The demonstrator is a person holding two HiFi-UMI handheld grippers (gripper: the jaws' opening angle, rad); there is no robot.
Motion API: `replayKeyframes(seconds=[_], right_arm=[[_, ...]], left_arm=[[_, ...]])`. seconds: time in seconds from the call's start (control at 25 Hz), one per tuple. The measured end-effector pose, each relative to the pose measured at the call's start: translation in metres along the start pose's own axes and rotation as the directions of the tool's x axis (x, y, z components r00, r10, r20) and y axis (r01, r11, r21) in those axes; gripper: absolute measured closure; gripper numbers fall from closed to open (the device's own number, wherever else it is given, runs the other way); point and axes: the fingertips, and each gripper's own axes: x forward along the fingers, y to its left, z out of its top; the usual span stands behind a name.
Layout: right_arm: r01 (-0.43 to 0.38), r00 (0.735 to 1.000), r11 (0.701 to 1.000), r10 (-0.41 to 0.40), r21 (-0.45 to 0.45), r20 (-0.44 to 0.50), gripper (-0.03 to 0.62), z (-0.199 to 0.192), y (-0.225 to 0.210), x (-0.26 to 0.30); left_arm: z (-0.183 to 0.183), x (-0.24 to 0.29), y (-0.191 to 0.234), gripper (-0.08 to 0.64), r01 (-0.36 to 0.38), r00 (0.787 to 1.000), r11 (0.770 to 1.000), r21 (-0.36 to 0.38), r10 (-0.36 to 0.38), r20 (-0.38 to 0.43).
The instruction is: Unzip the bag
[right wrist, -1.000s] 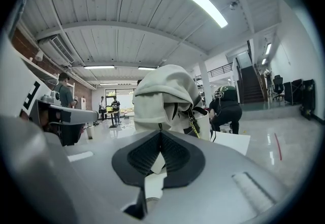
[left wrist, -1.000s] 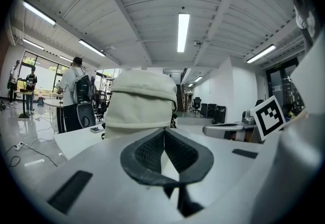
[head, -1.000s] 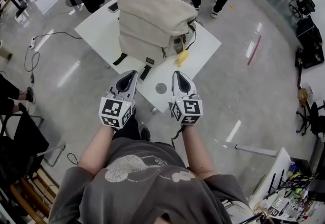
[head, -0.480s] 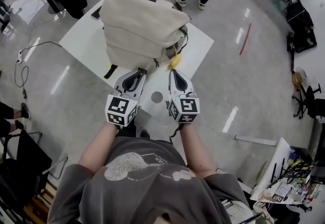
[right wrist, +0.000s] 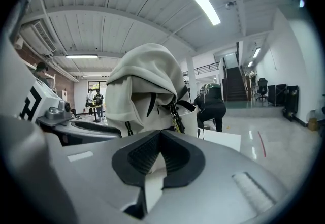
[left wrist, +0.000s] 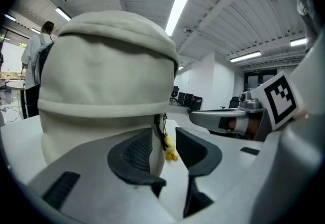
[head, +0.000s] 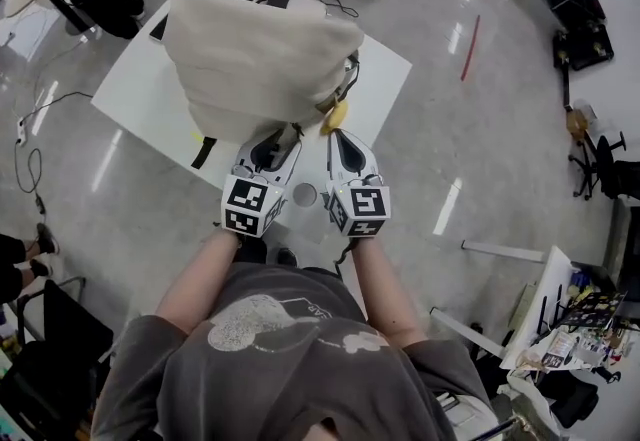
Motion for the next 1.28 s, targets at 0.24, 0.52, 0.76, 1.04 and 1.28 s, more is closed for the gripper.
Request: replayKeyframes(seconds=[0.24, 0.52, 0.76, 1.04, 1.28], right_arm=[[0.026, 0.999, 1.000, -0.026, 0.009, -0.022, 0.592, -0.009, -0.007, 0.002], [0.028, 0.999, 1.000, -0.029, -0.009, -0.035, 0.592, -0.014, -0.012, 0.003], [0.025, 0.999, 1.000, -0.025, -0.005, -0.037, 0.592, -0.015, -0.012, 0.004], [-0.012, 1.000, 1.000, 0.012, 0.007, 0.008, 0.592, -0.006, -0.003, 0.002], [-0.085, 0.996, 0.996, 0.086, 0.014, -0.038, 0.591, -0.015, 0.014, 0.008]], left_arm=[[-0.014, 0.029, 0.000, 0.373, 0.012, 0.999, 1.000, 0.001, -0.012, -0.037], [-0.015, 0.041, 0.010, 0.430, -0.037, 0.999, 0.999, -0.018, 0.036, -0.037], [-0.016, 0.040, 0.012, 0.480, -0.043, 0.998, 0.999, -0.014, 0.042, -0.048], [-0.017, 0.025, 0.010, 0.525, -0.040, 0.997, 0.999, 0.007, 0.041, -0.069], [-0.013, 0.006, 0.019, 0.526, -0.054, 0.996, 0.998, 0.044, 0.056, -0.062]])
